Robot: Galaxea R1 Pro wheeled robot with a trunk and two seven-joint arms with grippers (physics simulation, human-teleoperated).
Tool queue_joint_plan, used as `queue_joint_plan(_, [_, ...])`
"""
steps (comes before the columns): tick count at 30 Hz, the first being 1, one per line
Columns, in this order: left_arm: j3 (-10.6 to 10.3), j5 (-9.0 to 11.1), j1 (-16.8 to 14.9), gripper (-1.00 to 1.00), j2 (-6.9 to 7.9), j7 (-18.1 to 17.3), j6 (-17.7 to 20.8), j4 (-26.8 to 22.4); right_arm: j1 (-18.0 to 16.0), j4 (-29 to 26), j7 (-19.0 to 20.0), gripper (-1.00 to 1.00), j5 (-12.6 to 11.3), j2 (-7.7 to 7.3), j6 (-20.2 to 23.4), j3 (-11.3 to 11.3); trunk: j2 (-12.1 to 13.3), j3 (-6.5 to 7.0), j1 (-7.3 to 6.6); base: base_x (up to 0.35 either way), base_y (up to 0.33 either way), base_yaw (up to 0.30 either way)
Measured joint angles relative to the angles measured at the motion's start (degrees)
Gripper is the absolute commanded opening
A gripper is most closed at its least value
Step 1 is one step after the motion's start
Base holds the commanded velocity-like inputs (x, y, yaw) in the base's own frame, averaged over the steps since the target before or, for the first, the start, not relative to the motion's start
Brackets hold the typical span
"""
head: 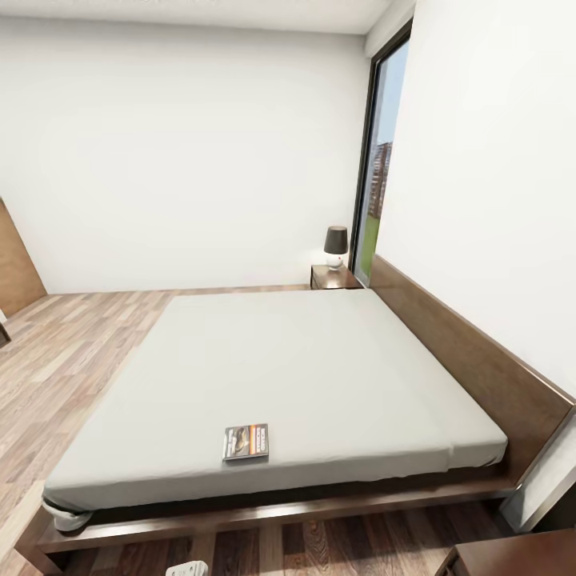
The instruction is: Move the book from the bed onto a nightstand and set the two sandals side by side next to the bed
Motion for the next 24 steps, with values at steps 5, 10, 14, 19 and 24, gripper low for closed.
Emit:
queue_joint_plan(5, [0.0, 0.0, 0.0, 1.0, 0.0, 0.0, 0.0, 0.0, 0.0, 0.0, 0.0, 1.0, 0.0, 0.03, 0.1, 0.0, 0.0, 0.0, 0.0, 0.0, 0.0, 0.0])
queue_joint_plan(10, [0.0, 0.0, 0.0, 1.0, 0.0, 0.0, 0.0, 0.0, 0.0, 0.0, 0.0, 1.0, 0.0, 0.0, 0.0, 0.0, 0.0, 0.0, 0.0, 0.0, 0.0, 0.0])
queue_joint_plan(14, [0.2, 0.0, 0.0, 1.0, 0.15, -0.1, 0.0, 0.0, 0.0, 0.0, -0.1, 1.0, 0.0, 0.05, 0.0, 0.0, 0.0, 0.0, 0.0, 0.0, 0.0, 0.0])
queue_joint_plan(19, [0.4, 0.0, -0.1, 1.0, 0.35, -0.2, 0.2, -1.1, 0.0, 0.0, -0.1, 1.0, 0.0, 0.06, 0.0, 0.0, 0.0, 0.0, 0.0, 0.0, 0.0, 0.0])
queue_joint_plan(24, [0.4, 0.1, -0.2, 1.0, 0.47, -0.3, 3.0, -8.4, 0.0, 0.0, -0.1, 1.0, 0.0, 0.11, 0.0, 0.1, 0.0, 0.0, 0.0, 0.0, 0.0, 0.0])
